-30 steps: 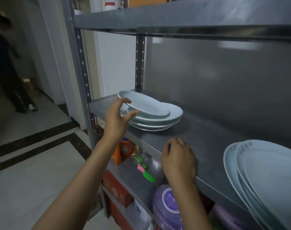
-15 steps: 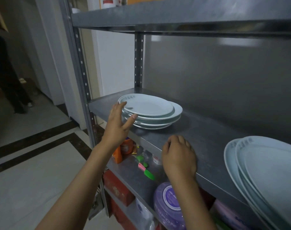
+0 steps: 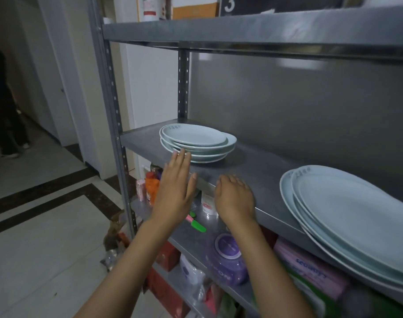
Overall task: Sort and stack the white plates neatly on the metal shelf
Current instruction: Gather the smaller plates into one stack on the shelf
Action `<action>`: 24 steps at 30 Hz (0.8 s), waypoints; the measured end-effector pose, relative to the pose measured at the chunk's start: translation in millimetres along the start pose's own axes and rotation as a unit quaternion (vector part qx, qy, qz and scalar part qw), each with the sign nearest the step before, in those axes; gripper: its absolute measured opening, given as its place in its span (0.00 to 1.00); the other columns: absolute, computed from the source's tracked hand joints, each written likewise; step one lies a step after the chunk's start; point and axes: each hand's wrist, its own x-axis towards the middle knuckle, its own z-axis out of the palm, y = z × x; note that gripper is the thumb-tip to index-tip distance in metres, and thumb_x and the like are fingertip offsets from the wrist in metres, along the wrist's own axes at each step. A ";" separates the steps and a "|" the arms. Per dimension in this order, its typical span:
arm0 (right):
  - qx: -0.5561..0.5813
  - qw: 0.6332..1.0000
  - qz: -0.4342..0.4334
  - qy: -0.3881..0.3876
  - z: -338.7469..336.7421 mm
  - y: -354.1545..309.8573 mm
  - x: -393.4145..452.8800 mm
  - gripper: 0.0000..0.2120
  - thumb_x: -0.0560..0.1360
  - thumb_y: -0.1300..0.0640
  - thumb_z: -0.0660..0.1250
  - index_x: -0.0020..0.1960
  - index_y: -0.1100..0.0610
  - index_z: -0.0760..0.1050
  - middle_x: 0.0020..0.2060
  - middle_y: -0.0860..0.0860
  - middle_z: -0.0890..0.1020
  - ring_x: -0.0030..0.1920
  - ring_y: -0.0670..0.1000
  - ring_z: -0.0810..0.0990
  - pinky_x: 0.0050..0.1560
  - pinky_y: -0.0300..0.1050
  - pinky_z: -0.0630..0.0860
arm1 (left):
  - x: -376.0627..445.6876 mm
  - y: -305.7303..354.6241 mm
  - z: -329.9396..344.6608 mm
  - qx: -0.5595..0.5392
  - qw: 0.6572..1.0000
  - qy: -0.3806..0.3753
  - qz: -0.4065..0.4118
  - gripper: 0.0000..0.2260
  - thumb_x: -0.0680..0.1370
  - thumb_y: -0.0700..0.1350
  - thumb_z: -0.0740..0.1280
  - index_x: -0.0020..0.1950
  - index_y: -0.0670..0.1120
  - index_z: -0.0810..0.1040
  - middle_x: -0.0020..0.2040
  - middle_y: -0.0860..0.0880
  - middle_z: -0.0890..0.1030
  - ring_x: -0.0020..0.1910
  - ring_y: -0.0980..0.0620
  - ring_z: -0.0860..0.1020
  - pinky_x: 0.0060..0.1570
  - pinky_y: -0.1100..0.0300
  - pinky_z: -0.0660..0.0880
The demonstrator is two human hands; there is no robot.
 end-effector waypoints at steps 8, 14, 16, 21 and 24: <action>-0.006 0.997 -0.075 -0.014 -12.8 12.1 -81.1 0.24 0.78 0.60 0.54 0.74 0.61 0.61 0.75 0.55 0.62 0.76 0.52 0.56 0.76 0.47 0.43 | -70.3 22.5 17.0 -0.001 1.000 -0.005 0.001 0.24 0.83 0.51 0.48 0.78 0.43 0.54 0.77 0.52 0.50 0.77 0.56 0.45 0.76 0.53 0.48; 0.022 0.999 -0.039 -0.018 -31.8 50.8 -131.0 0.23 0.81 0.60 0.50 0.75 0.61 0.58 0.76 0.55 0.59 0.77 0.51 0.52 0.76 0.46 0.42 | -98.3 69.3 40.7 -0.008 1.000 -0.019 0.021 0.24 0.82 0.48 0.49 0.77 0.40 0.57 0.77 0.43 0.59 0.77 0.46 0.53 0.74 0.46 0.54; 0.024 0.999 -0.032 -0.027 -40.8 65.5 -148.4 0.25 0.79 0.60 0.48 0.76 0.62 0.58 0.76 0.55 0.59 0.77 0.52 0.52 0.76 0.48 0.44 | -107.9 88.0 44.9 -0.013 0.999 -0.026 0.037 0.24 0.82 0.47 0.50 0.76 0.38 0.59 0.77 0.42 0.61 0.76 0.46 0.54 0.73 0.44 0.57; 0.053 0.998 -0.003 -0.017 -65.4 109.4 -193.4 0.24 0.80 0.57 0.50 0.76 0.57 0.58 0.76 0.51 0.59 0.77 0.48 0.52 0.75 0.52 0.55 | -136.5 145.0 54.8 -0.044 0.996 -0.034 0.073 0.23 0.82 0.45 0.53 0.75 0.38 0.61 0.76 0.42 0.61 0.76 0.49 0.54 0.74 0.47 0.54; 0.093 0.996 -0.003 -0.004 -97.2 137.7 -222.7 0.24 0.82 0.56 0.48 0.77 0.55 0.55 0.77 0.48 0.56 0.76 0.43 0.49 0.76 0.47 0.51 | -155.6 193.4 53.4 -0.059 0.991 -0.036 0.111 0.23 0.82 0.41 0.56 0.76 0.39 0.58 0.77 0.44 0.58 0.77 0.48 0.52 0.74 0.46 0.55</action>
